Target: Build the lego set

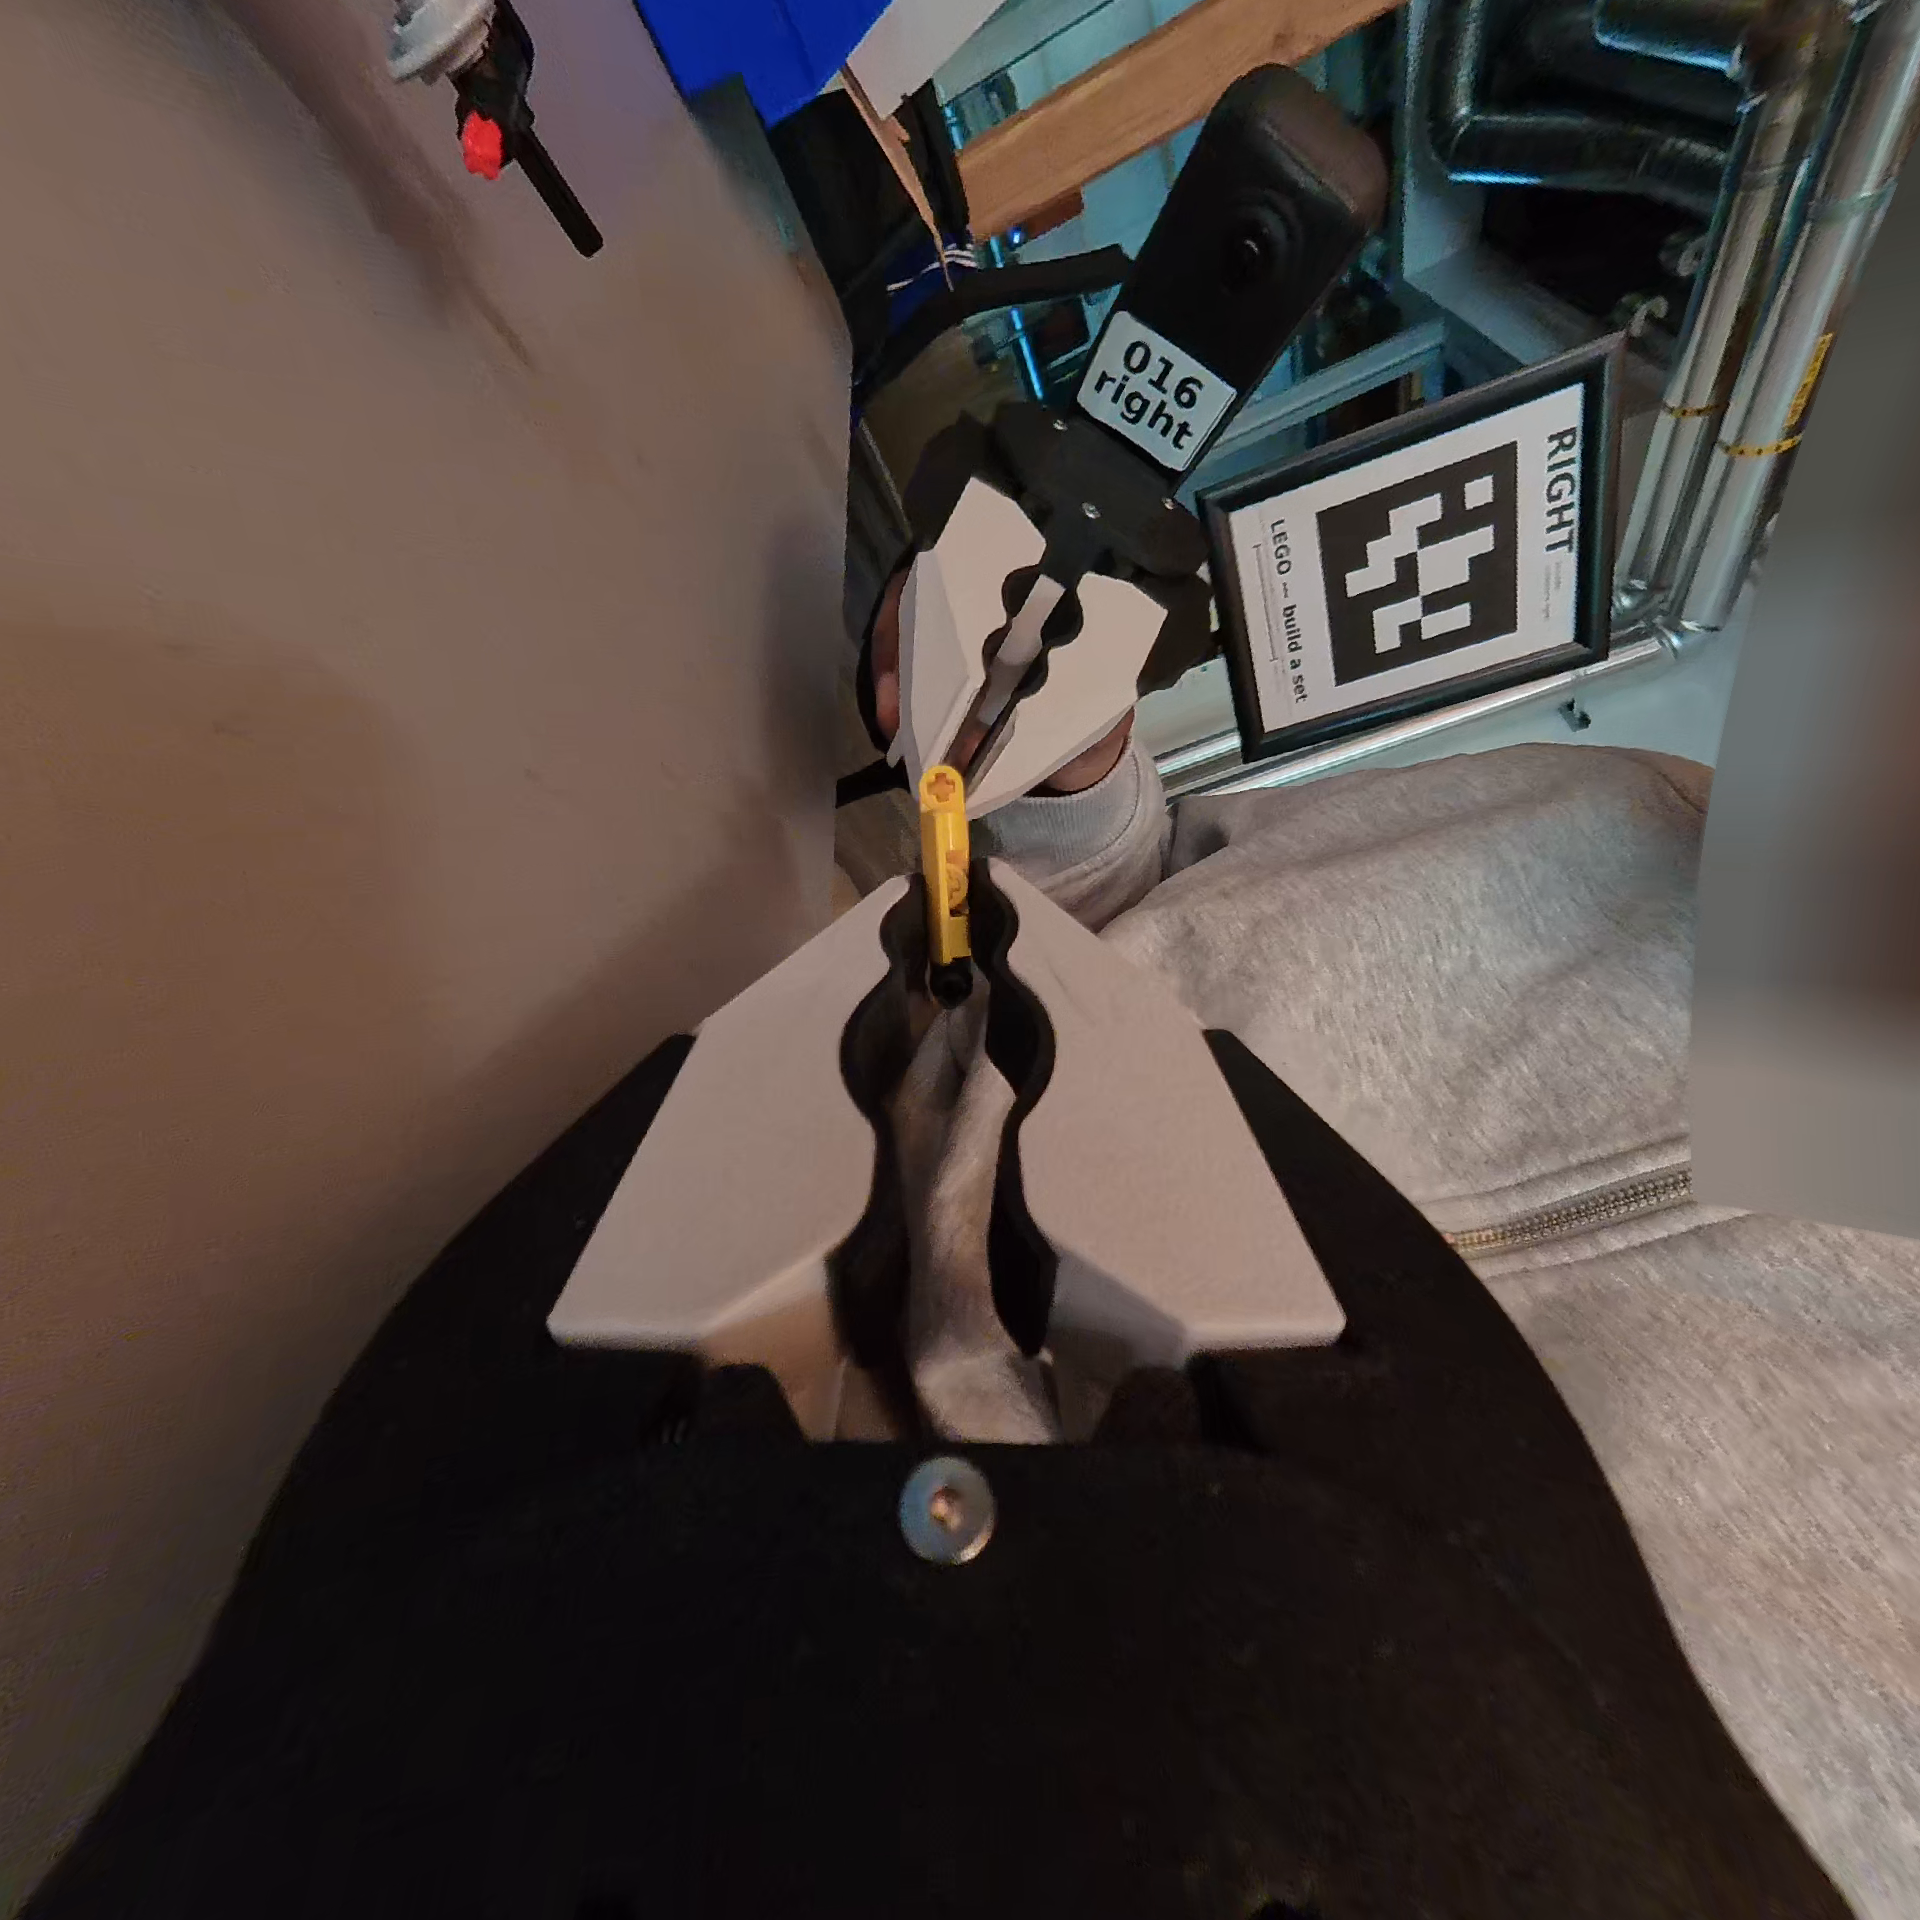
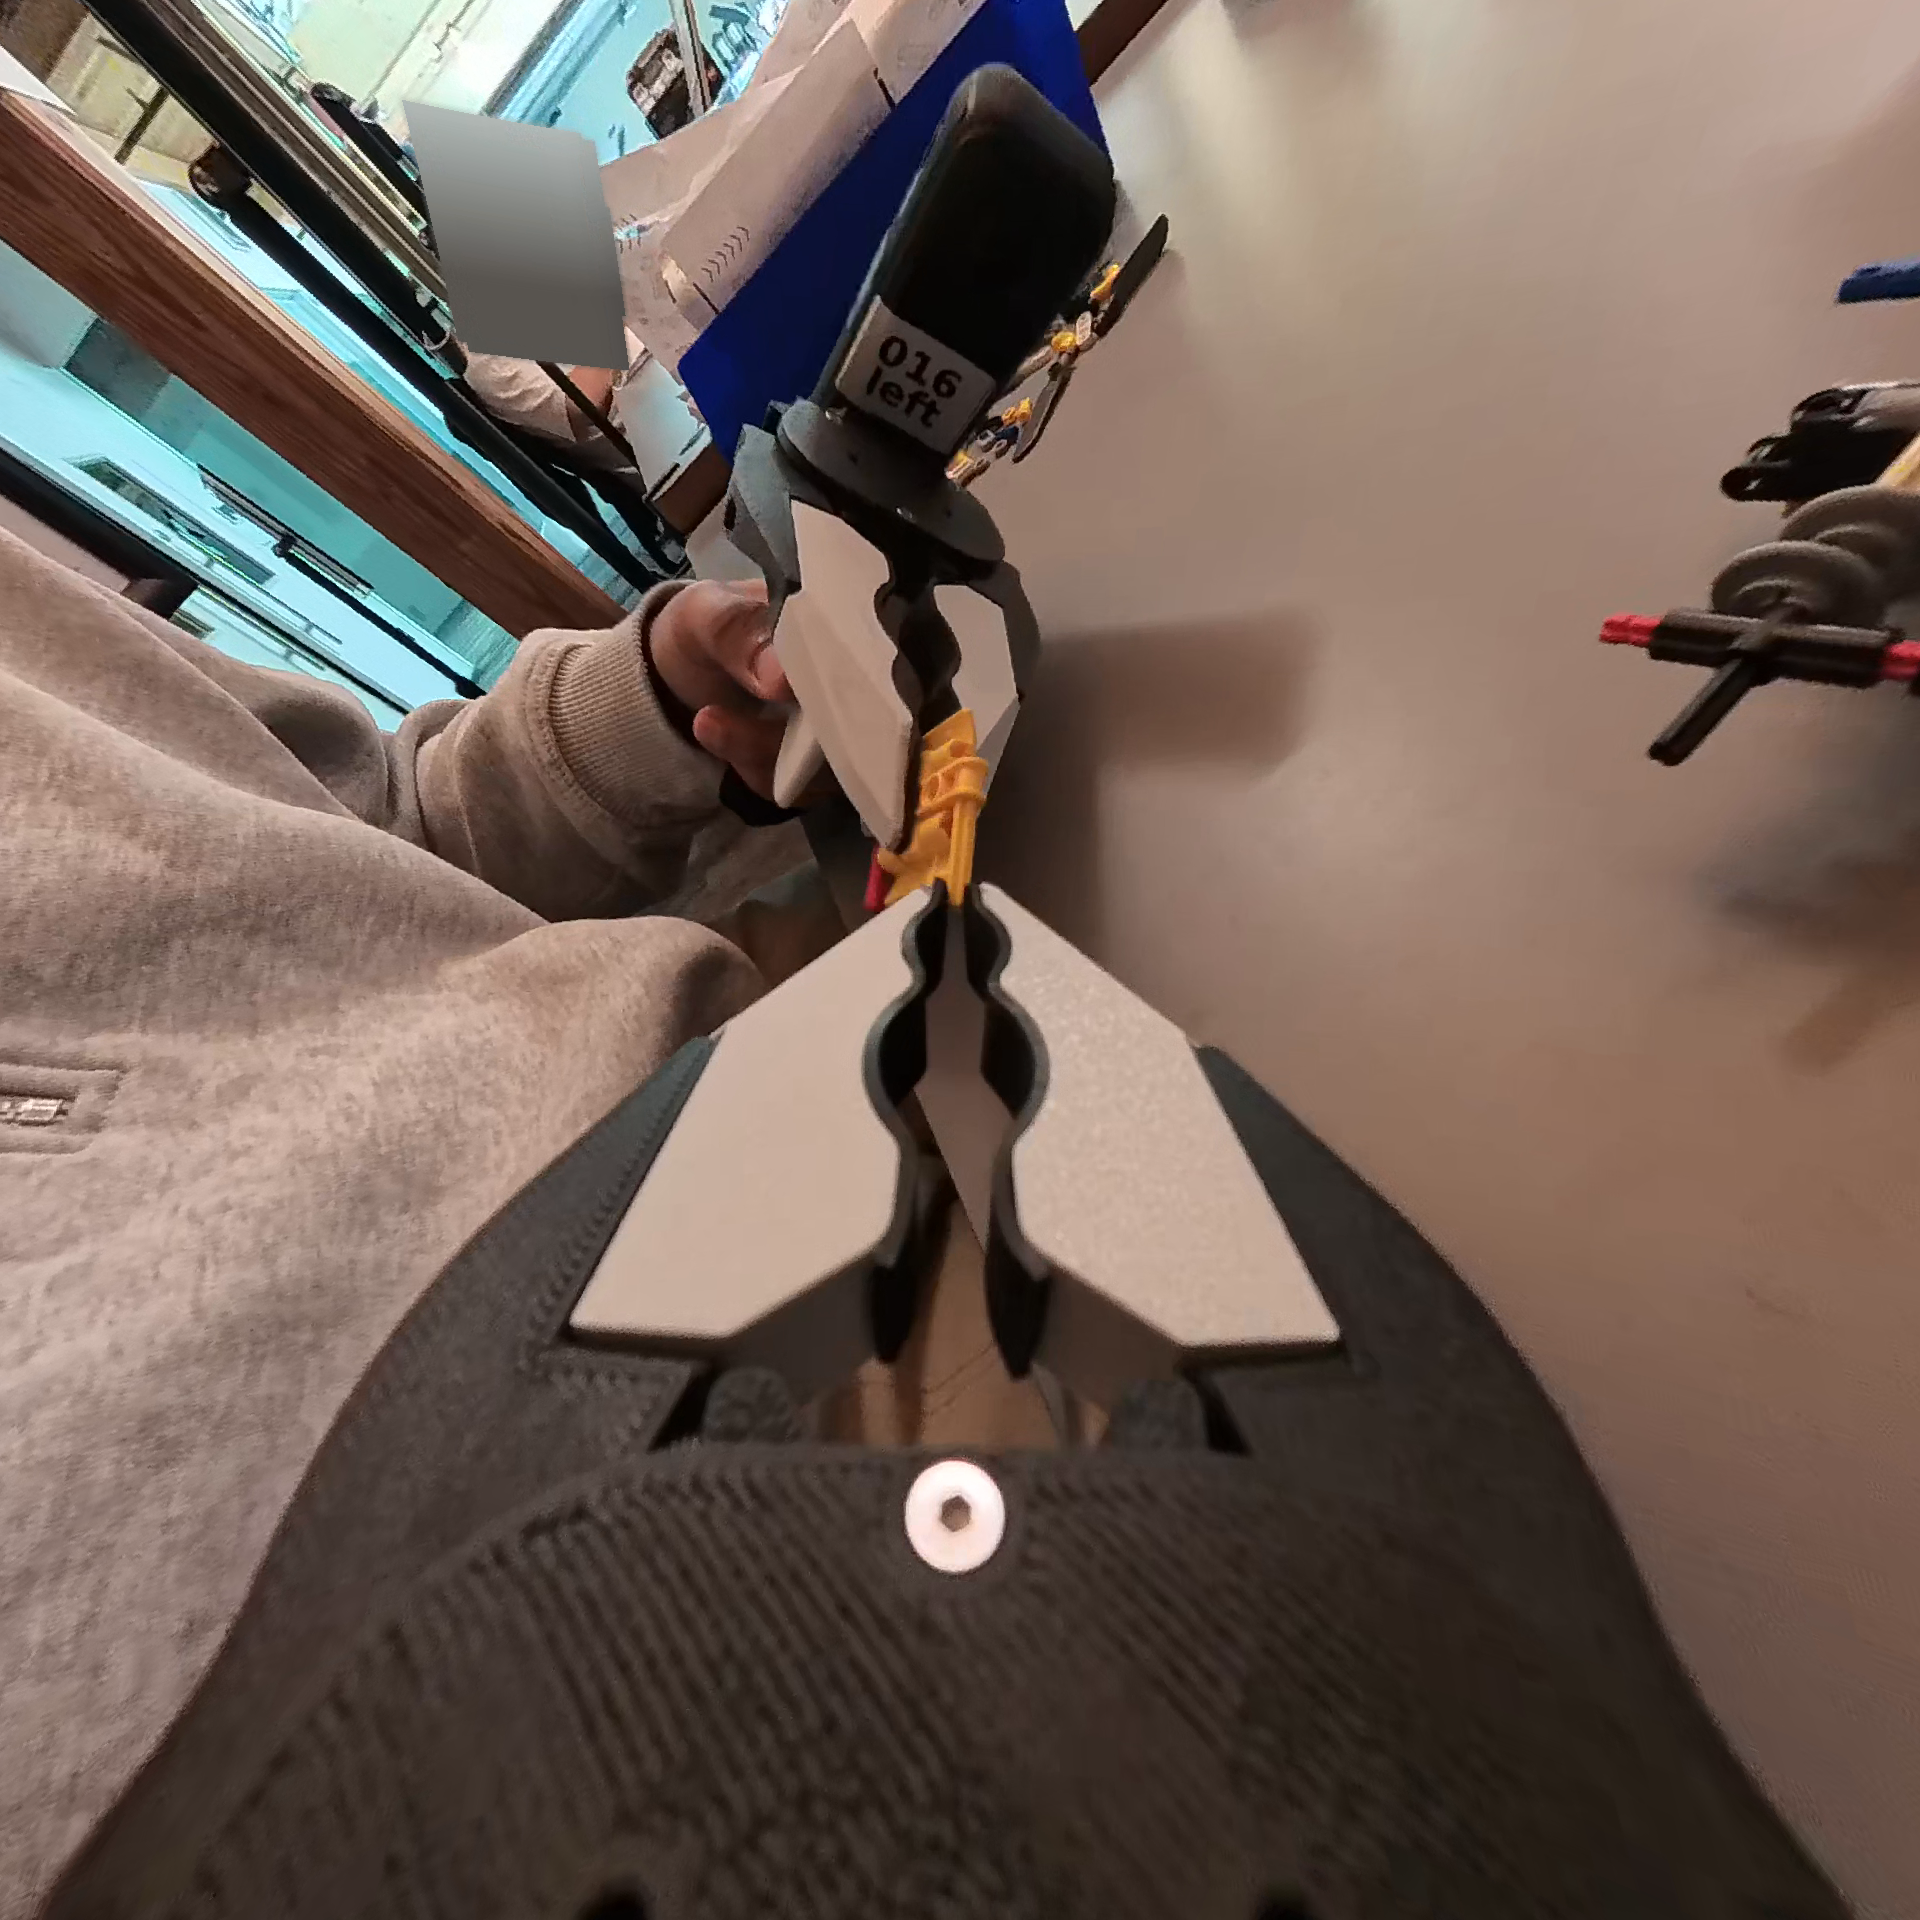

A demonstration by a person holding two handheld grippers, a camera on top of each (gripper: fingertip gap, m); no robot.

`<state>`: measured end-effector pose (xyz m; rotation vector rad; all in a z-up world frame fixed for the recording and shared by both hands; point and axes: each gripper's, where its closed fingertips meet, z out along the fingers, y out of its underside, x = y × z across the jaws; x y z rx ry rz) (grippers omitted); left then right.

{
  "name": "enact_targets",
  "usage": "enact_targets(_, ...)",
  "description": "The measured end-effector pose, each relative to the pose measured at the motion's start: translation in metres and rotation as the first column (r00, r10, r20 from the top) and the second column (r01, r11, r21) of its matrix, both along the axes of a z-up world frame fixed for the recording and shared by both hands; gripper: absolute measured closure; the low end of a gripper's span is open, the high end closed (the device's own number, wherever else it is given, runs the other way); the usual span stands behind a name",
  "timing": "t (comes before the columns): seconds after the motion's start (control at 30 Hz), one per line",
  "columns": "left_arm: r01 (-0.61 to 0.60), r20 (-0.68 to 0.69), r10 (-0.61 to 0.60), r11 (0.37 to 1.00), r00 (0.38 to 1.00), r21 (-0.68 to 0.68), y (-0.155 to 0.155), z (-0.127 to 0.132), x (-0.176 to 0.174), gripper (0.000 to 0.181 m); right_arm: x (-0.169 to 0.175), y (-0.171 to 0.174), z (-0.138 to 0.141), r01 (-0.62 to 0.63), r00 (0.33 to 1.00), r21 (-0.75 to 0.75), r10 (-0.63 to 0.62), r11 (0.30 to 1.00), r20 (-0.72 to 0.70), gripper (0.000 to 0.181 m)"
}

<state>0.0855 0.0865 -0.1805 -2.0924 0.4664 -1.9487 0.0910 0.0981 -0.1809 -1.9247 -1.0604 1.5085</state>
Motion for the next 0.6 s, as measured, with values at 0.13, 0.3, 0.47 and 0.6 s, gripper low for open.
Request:
enact_targets(0.13, 0.008, -0.065, -0.005, 0.999, 0.998, 0.032, -0.0012, -0.0075, -0.002, 0.175, -0.0001, 0.0001, -0.0005, 0.0, 1.0, -0.019, 0.0, 1.0, -0.007, 0.18)
enact_targets(0.3, 0.009, -0.054, -0.007, 0.999, 0.999, 0.031, -0.0013, -0.006, -0.0021, 0.175, -0.0004, -0.0003, -0.0021, -0.007, 1.0, -0.042, 0.006, 0.999, -0.017, 0.18)
enact_targets(0.47, 0.02, -0.037, -0.019, 0.999, 0.999, 0.025, -0.0034, -0.0041, -0.001, 0.175, -0.0021, -0.0012, -0.0024, -0.01, 1.0, -0.042, 0.009, 0.999, -0.026, 0.18)
enact_targets(0.6, 0.022, -0.037, -0.021, 1.0, 0.999, 0.019, -0.0037, -0.0043, -0.0011, 0.175, -0.002, -0.0004, -0.0028, -0.007, 1.0, -0.047, 0.005, 0.999, -0.031, 0.18)
